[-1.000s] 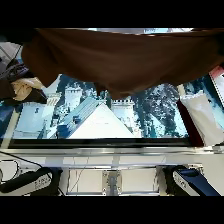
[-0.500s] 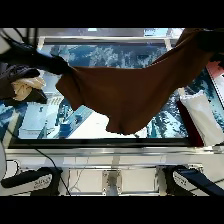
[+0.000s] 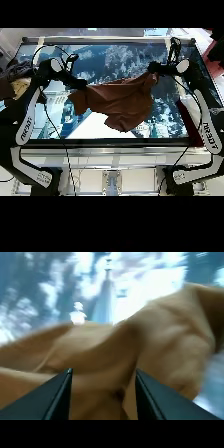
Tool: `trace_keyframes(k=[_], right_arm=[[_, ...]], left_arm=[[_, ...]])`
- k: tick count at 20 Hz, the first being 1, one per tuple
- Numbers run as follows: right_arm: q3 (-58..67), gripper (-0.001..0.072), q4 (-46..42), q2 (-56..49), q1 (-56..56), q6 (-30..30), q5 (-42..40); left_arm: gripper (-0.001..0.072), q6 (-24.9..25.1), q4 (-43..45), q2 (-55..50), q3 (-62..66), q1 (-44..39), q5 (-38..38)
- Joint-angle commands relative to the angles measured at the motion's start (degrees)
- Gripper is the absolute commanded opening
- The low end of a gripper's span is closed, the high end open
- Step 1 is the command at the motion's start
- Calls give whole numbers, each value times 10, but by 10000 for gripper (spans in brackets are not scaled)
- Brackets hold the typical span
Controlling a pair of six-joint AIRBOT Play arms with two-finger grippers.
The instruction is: Fold the shirts.
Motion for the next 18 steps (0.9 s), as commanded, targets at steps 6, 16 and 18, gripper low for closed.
trace_keyframes(k=[6,16,18], right_arm=[[13,453,-96,77,-66,-15,148],[-326,452,89,212,-167,-107,227],[-410,453,162,226,-167,-120,202]], left_arm=[[489,-8,166,3,210,1,-19],[478,21,6,176,-14,206,-105],[478,24,-58,254,-188,250,-8]])
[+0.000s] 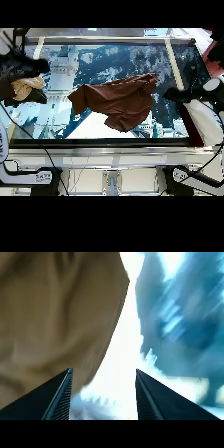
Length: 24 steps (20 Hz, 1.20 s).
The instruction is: Fold the shirts.
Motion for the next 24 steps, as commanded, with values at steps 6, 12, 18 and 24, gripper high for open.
trace_keyframes(k=[6,12,18,24], right_arm=[[-261,455,287,29,-3,-50,-108],[-299,451,325,27,95,-28,-261],[-298,448,317,16,122,34,-303],[-298,377,348,-19,122,45,-286]], left_arm=[[478,-14,-263,170,-464,93,215],[478,15,-331,171,-474,93,214],[478,45,-351,171,-474,93,201],[478,47,-351,171,-474,93,201]])
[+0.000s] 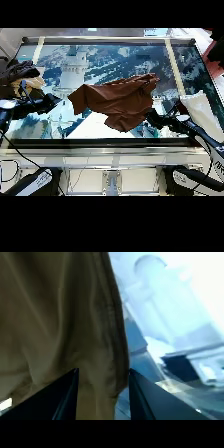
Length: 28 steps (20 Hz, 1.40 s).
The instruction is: Fold the shirts.
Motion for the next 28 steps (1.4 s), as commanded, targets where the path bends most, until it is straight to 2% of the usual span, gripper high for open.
trace_keyframes(k=[1,5,6,7,8,10,12,14,15,18,22,24,28], right_arm=[[-1,391,24,-33,2,3,14],[1,385,109,-42,2,-73,10],[1,311,142,-42,2,-104,14],[1,153,173,-42,2,-137,17],[1,45,210,-42,2,-174,25],[1,36,297,-41,-1,-262,53],[1,36,367,-33,-7,-318,76],[1,36,392,-14,-16,-346,82],[1,36,392,-1,-26,-356,85],[1,36,392,36,-52,-356,102],[1,36,392,68,-61,-356,109],[1,36,395,71,-61,-357,115],[1,37,407,73,-61,-376,129]], left_arm=[[478,3,-3,0,0,1,-1],[478,3,-3,0,0,1,-1],[478,3,-3,0,0,1,-1],[478,3,-3,0,0,1,-1],[478,3,-3,0,0,1,-1],[478,3,-30,0,0,1,1],[478,-1,-69,0,0,1,21],[478,-72,-69,0,-14,1,37],[478,-109,-70,0,-33,1,39],[479,-172,-80,0,-111,1,55],[479,-162,-87,0,-159,-36,78],[479,-163,-97,0,-159,-88,146],[479,-228,-97,-7,-159,-181,247]])
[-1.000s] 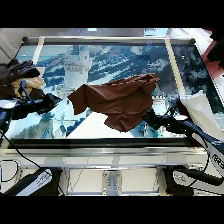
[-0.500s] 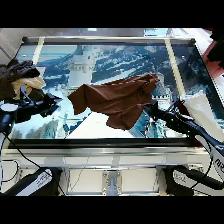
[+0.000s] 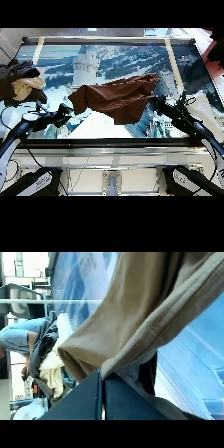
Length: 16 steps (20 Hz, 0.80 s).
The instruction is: Fold the shirts.
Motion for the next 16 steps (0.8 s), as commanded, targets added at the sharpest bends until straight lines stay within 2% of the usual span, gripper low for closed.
trace_keyframes(k=[1,3,9,10,12,16], right_arm=[[1,36,19,7,-1,-23,15],[1,36,22,14,-1,-25,16],[1,37,22,35,-1,-35,17],[1,36,22,38,-1,-40,17],[1,36,22,40,-1,-40,17],[1,36,22,40,-1,-45,17]], left_arm=[[479,-68,-3,-12,-5,-66,93],[479,-108,-11,-29,-4,-74,104],[478,-107,-46,-61,-4,-76,118],[456,-107,-45,-61,-4,-76,134],[318,-113,-47,-62,-4,-76,157],[318,-113,-92,-86,-4,-76,144]])
